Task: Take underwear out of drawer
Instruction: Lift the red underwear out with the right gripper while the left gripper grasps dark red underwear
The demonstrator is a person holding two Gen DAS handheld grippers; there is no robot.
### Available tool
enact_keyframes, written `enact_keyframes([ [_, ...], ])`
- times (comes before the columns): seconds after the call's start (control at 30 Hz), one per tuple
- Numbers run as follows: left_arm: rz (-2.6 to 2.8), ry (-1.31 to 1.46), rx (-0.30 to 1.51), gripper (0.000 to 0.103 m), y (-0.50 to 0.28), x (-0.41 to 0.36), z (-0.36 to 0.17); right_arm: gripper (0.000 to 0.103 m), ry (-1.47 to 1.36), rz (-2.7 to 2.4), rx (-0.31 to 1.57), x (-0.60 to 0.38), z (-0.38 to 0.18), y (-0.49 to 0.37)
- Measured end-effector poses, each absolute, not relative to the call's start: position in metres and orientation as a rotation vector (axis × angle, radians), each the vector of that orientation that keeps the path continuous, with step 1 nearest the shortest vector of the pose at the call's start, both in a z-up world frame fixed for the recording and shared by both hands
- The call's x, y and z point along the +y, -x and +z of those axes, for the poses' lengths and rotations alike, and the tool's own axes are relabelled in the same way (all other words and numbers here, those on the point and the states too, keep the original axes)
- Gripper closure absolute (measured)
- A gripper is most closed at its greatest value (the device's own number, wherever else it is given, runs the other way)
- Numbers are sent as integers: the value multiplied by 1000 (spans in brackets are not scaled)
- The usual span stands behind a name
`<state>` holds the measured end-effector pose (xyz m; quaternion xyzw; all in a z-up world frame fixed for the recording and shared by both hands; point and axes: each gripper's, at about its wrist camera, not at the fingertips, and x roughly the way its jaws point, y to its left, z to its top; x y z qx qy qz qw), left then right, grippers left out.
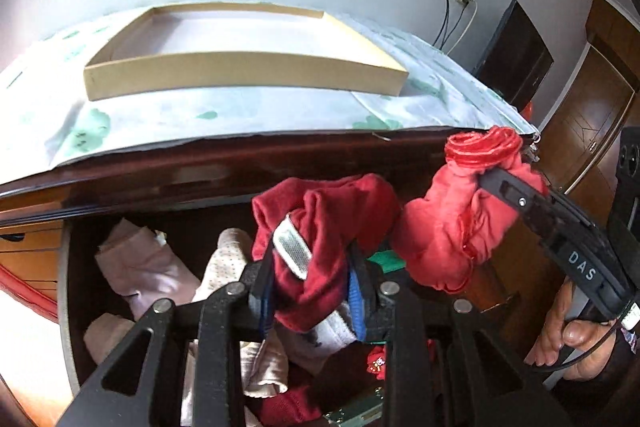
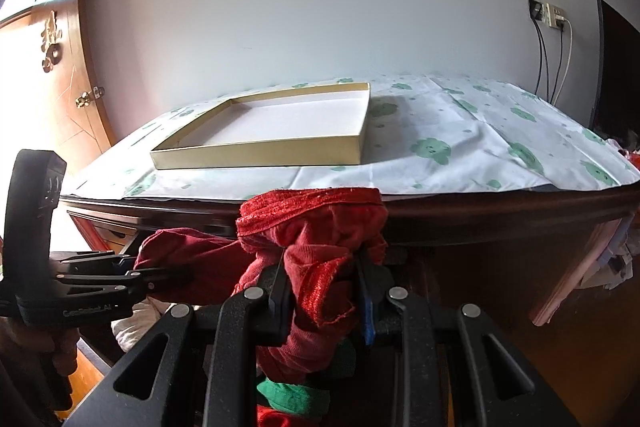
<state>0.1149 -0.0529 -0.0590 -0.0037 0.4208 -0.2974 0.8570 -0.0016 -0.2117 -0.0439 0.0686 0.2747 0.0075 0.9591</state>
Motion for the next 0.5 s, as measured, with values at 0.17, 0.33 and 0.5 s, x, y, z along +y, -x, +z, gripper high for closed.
enact_keyframes([
  [0.17, -630, 15, 847, 76, -106, -41, -44, 75, -130, 15, 540, -207, -37, 4],
  [0.33, -636, 28, 790, 76, -94, -30, -24, 75, -125, 27, 513, -204, -27, 6],
  [0.5, -637, 41, 717, 76, -91, -16, 3, 75, -114, 37, 465, -201, -8, 8],
])
